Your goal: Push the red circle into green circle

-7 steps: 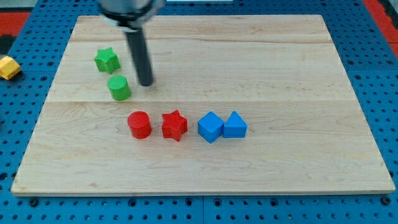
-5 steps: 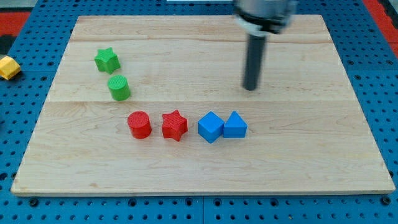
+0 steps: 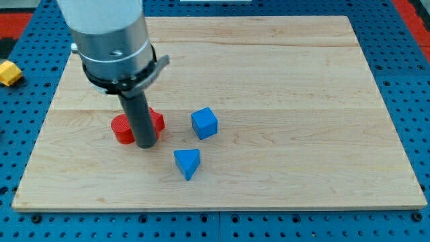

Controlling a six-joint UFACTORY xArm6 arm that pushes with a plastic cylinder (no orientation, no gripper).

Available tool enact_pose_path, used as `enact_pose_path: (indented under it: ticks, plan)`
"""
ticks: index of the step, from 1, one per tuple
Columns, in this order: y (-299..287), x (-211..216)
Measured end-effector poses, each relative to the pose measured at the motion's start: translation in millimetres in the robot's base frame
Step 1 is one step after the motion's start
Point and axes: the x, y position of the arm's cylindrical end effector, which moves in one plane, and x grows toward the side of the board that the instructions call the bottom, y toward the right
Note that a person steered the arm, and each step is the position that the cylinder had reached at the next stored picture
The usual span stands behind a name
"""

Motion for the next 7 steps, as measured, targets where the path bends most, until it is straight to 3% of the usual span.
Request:
enact_pose_path:
  ticks: [2,5,7]
  plan:
    - [-18,-39]
    - [-18,33]
    - [-33,-51]
